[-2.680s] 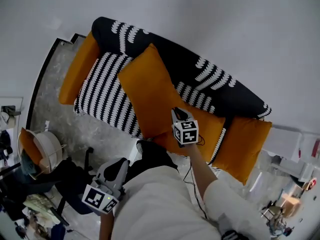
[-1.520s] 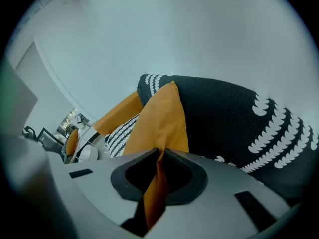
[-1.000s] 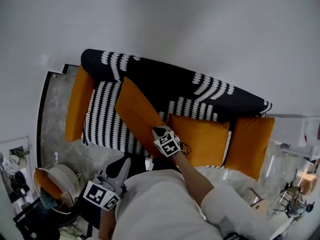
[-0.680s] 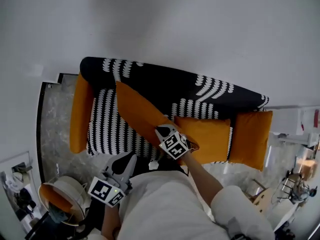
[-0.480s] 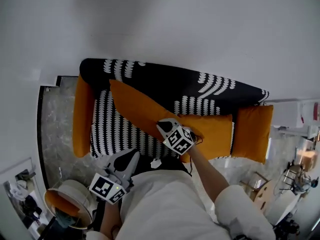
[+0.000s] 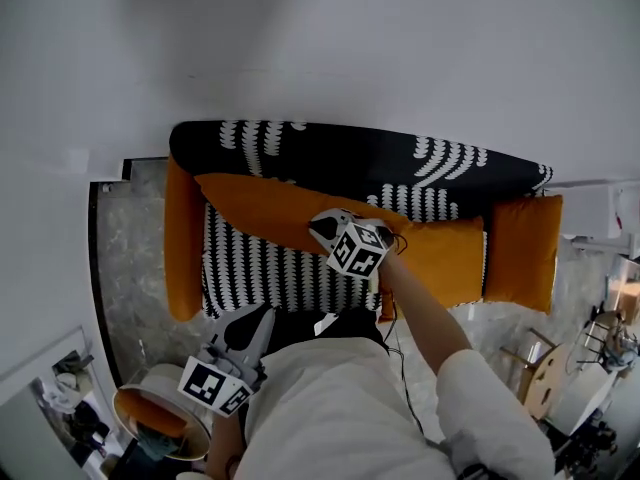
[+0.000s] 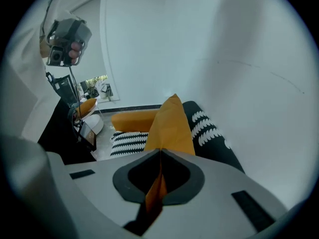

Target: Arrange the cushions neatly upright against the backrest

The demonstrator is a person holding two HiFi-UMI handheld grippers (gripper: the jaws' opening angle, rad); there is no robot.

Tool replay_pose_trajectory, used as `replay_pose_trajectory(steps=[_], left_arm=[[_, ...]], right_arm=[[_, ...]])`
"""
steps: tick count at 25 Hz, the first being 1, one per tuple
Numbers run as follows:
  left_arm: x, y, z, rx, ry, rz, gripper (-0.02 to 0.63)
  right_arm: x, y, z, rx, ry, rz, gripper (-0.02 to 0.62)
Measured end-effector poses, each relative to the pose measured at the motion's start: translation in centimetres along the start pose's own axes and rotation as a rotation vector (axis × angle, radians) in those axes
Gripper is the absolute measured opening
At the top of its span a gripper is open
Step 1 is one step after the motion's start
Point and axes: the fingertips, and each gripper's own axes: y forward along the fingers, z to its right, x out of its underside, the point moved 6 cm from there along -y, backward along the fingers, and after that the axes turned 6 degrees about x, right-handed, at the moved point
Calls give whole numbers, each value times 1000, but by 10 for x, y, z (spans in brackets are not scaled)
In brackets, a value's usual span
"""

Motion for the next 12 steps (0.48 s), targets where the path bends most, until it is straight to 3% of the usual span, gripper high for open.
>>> replay_pose_trajectory(steps=[6, 12], left_arm=[[8, -28, -4, -92, 13, -24, 12], [8, -40, -10, -122, 39, -54, 12]], right_arm=[[-7, 31, 17, -29, -18, 30, 12], [17, 64, 44, 39, -133, -112, 14]])
